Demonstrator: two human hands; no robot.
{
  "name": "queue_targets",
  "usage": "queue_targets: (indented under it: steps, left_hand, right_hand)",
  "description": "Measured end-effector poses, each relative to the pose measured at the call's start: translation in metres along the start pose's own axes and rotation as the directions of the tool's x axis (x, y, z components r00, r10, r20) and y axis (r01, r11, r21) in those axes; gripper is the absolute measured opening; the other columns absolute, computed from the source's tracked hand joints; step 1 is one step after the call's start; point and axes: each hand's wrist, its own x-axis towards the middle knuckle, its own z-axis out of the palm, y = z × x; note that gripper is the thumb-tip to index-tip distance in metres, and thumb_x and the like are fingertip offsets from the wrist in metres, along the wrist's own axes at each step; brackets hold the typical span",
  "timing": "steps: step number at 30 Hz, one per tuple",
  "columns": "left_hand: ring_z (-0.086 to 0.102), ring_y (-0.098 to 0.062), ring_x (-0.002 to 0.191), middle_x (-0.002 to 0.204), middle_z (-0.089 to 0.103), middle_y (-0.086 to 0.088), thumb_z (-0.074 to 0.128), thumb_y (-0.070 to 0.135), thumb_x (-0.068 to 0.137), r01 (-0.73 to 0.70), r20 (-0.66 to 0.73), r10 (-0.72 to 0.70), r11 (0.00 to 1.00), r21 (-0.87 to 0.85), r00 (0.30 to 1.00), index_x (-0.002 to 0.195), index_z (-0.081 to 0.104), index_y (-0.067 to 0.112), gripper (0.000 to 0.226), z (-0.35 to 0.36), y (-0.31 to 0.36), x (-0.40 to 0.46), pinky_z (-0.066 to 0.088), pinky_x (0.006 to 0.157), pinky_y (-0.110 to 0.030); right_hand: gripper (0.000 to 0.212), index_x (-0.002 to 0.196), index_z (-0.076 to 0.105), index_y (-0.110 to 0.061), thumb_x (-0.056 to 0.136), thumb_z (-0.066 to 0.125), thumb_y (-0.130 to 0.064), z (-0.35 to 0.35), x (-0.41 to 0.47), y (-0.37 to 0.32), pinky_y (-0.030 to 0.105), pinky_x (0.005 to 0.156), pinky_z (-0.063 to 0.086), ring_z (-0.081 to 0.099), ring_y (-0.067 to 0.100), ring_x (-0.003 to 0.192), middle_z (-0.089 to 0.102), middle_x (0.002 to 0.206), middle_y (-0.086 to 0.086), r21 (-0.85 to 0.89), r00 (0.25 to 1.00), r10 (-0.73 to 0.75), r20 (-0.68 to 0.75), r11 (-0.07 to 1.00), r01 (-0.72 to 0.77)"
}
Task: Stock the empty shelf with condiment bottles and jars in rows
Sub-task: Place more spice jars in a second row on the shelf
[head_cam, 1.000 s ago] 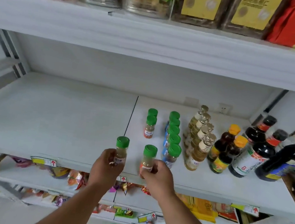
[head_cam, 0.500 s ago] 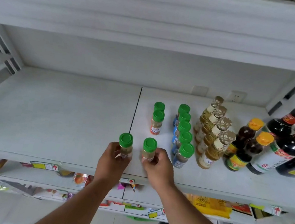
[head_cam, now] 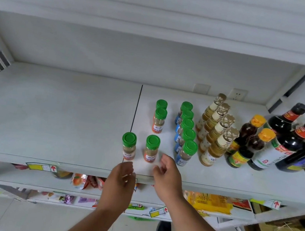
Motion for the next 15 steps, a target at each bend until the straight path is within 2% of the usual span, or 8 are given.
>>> queue_targets:
  steps: [1,4,6,9,11,15]
  left_hand:
    - [0.063,0.002,0.108,0.123,0.065,0.010,0.058,0.014,0.098,-0.005,0.057,0.005,1.000,-0.001,0.998,0.127,0.059,0.027,0.032,0.006,0.001,-0.001,0.045,0.087,-0.008]
    - [0.047,-0.001,0.130,0.137,0.050,0.015,0.048,0.013,0.102,-0.034,0.202,0.032,0.999,0.006,0.979,0.148,0.044,0.022,0.047,0.019,0.017,0.008,0.033,0.103,-0.014]
    - [0.043,0.004,0.125,0.134,0.046,0.022,0.044,0.009,0.102,-0.089,0.248,0.083,0.996,0.014,0.965,0.150,0.039,0.029,0.052,0.023,0.027,0.015,0.029,0.099,-0.008]
    - [0.054,0.000,0.114,0.129,0.056,0.023,0.043,0.003,0.096,-0.125,0.272,0.112,0.992,0.031,0.956,0.137,0.047,0.037,0.053,0.029,0.030,0.026,0.035,0.081,0.000]
    - [0.059,-0.003,0.114,0.125,0.062,0.019,0.044,0.001,0.093,-0.106,0.265,0.099,0.994,0.014,0.959,0.130,0.049,0.042,0.056,0.033,0.026,0.034,0.035,0.080,0.002]
    - [0.057,0.013,0.108,0.127,0.062,0.019,0.044,0.001,0.094,-0.091,0.287,0.078,0.995,0.031,0.955,0.138,0.049,0.040,0.060,0.040,0.025,0.040,0.036,0.080,0.003]
  right_hand:
    - [0.045,0.146,0.051,-0.019,0.101,0.057,-0.016,-0.001,0.000,0.001,0.020,0.103,0.039,0.056,0.012,0.131,0.059,0.139,-0.009,-0.003,1.000,-0.001,-0.014,1.000,0.001]
    - [0.040,0.146,0.053,-0.020,0.107,0.045,-0.022,-0.003,0.002,-0.004,0.024,0.107,0.038,0.053,0.017,0.135,0.058,0.146,-0.004,-0.004,0.999,0.006,-0.032,1.000,-0.006]
    - [0.041,0.148,0.052,-0.021,0.109,0.041,-0.025,-0.005,0.005,-0.006,0.025,0.110,0.037,0.051,0.017,0.136,0.056,0.148,-0.004,0.006,1.000,0.012,-0.016,1.000,-0.012]
    - [0.043,0.150,0.050,-0.025,0.110,0.038,-0.028,-0.003,0.008,-0.007,0.036,0.118,0.039,0.050,0.016,0.137,0.054,0.150,-0.005,0.054,0.999,0.040,0.023,0.998,-0.041]
    - [0.042,0.150,0.051,-0.028,0.109,0.039,-0.029,0.000,0.009,-0.007,0.043,0.116,0.042,0.051,0.017,0.135,0.055,0.149,-0.006,0.085,0.997,0.062,0.047,0.994,-0.066]
    - [0.038,0.142,0.057,-0.037,0.108,0.041,-0.030,0.000,0.011,-0.007,0.049,0.109,0.049,0.056,0.017,0.127,0.060,0.141,-0.009,0.154,0.995,0.077,0.066,0.984,-0.086]
